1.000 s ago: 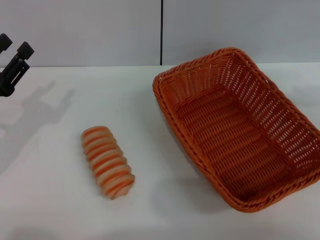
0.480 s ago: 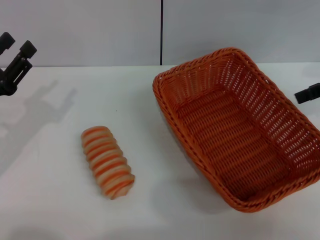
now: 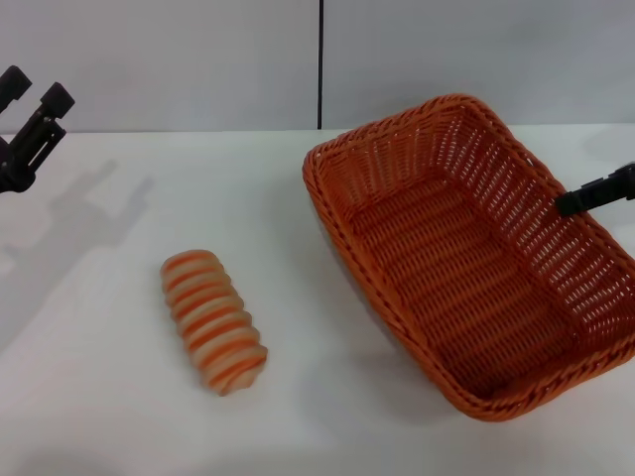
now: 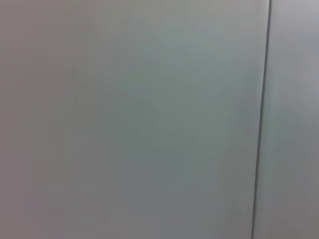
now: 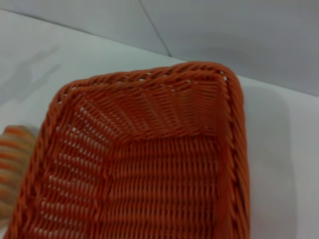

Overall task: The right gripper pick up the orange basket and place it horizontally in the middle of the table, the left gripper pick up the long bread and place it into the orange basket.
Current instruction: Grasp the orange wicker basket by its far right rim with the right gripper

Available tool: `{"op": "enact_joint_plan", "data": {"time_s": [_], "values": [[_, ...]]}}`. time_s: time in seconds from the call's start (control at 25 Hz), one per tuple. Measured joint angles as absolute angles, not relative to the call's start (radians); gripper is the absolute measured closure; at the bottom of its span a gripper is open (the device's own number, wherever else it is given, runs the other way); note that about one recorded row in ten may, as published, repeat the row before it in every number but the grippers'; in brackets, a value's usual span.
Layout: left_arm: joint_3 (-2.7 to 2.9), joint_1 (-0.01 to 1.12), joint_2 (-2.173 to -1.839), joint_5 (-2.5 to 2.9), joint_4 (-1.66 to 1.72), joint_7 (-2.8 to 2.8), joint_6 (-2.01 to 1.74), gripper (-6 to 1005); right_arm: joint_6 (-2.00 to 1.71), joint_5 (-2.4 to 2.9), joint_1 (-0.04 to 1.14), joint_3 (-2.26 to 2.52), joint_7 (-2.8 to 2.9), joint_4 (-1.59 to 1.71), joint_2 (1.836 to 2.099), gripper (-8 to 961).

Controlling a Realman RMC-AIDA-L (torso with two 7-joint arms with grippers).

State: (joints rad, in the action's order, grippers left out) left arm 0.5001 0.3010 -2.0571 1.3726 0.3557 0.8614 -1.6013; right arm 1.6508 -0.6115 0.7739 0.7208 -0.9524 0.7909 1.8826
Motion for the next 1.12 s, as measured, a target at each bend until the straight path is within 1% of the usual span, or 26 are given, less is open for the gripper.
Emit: {"op": "enact_joint_plan", "data": {"time_s": [0.2, 0.24, 0.36, 0.44, 0.6, 0.64, 0.8, 0.92, 1.12], "values": [[0.5, 0.298, -2.057, 1.371, 0.356, 0.862, -1.605, 409, 1.603, -0.621, 0.766, 0.715, -0.972, 0.759, 1.893, 263], [0.5, 0.298, -2.057, 1.371, 0.356, 0.863, -1.606, 409, 1.596, -0.621, 0.765, 0.713, -0.983, 0.757, 1.899, 263], [0.5, 0.298, -2.057, 1.37, 0.356, 0.864, -1.607, 409, 1.594, -0.621, 0.765, 0.711, -0.993, 0.756, 1.906, 264], [0.5, 0.3, -2.057, 1.371, 0.356, 0.864, -1.608, 410, 1.584, -0.621, 0.765, 0.709, -1.006, 0.755, 1.918, 264], [0.5, 0.3, -2.057, 1.372, 0.356, 0.864, -1.608, 410, 1.572, -0.621, 0.765, 0.713, -1.014, 0.754, 1.927, 264], [0.5, 0.299, -2.057, 1.371, 0.355, 0.864, -1.608, 410, 1.568, -0.621, 0.765, 0.715, -1.019, 0.754, 1.932, 307], [0.497, 0.296, -2.057, 1.369, 0.353, 0.864, -1.608, 410, 1.561, -0.621, 0.763, 0.713, -1.026, 0.752, 1.934, 481], [0.495, 0.295, -2.057, 1.371, 0.353, 0.864, -1.608, 410, 1.557, -0.622, 0.76, 0.707, -1.032, 0.752, 1.934, 713], [0.495, 0.294, -2.057, 1.372, 0.353, 0.865, -1.608, 410, 1.557, -0.631, 0.755, 0.705, -1.045, 0.752, 1.934, 786]]}}
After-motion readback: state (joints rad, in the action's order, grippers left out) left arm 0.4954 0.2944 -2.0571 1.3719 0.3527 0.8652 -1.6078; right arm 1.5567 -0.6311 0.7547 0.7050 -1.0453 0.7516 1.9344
